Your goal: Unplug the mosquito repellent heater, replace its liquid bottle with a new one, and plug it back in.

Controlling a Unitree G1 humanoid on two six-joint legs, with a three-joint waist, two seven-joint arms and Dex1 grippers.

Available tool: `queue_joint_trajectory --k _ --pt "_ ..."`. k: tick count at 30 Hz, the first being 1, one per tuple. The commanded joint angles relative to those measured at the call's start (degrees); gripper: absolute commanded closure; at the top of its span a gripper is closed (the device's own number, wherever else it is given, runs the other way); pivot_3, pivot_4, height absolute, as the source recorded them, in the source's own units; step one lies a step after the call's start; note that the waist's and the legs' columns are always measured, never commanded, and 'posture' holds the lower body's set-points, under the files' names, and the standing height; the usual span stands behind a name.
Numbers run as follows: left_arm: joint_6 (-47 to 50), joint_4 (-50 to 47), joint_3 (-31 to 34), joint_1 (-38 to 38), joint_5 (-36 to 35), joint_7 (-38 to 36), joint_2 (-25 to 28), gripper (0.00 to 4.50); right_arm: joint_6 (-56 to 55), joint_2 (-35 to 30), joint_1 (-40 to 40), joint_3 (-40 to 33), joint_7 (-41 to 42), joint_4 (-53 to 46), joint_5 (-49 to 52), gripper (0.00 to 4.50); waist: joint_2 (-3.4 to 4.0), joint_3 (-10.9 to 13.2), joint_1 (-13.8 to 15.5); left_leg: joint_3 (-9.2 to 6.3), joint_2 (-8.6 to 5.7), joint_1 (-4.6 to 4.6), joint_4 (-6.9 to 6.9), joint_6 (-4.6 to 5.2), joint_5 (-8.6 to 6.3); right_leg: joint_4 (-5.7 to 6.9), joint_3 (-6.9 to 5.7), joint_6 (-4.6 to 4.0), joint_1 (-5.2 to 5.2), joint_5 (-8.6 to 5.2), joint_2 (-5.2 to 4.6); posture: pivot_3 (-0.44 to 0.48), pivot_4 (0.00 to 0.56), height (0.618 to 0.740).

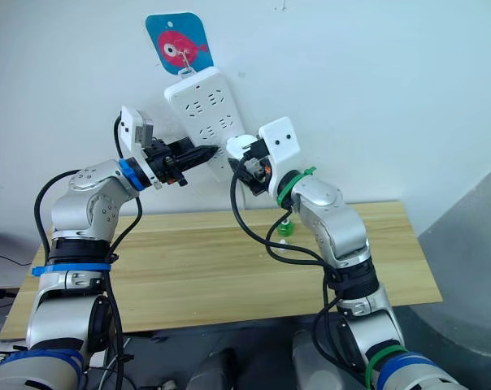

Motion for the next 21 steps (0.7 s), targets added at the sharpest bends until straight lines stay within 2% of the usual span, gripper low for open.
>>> queue_joint_trajectory --k 1,16,21 --pt "1.1 -0.6 -1.2 0.3 0.4 -0.6 0.4 3.16 -1.0 0.4 -1.6 -0.2 0.4 -0.7 1.1 1.57 0.0 0.0 0.0 0.0 0.0 0.0 0.0 0.0 0.0 0.0 0.0 0.0 0.0 0.0 0.0 -0.225 0.191 0.74" --pt "8.0 -4.9 -1.3 2.0 -2.4 -3.1 0.6 3.17 -7.5 2.7 -4.2 1.6 0.1 7.0 -1.0 1.57 0.01 0.0 -1.5 0.04 0.04 0.04 0.23 0.0 0.02 0.09 0.07 0.08 0.02 -0.05 0.04 -0.215 0.183 0.74" --pt "4.9 -3.2 -1.1 1.9 0.1 -1.9 1.0 3.17 -6.6 2.0 -4.5 1.2 1.1 6.3 0.0 1.57 0.01 0.0 -1.6 0.04 0.05 0.04 0.25 0.0 0.02 0.09 0.06 0.07 0.04 -0.04 0.05 -0.213 0.186 0.74"
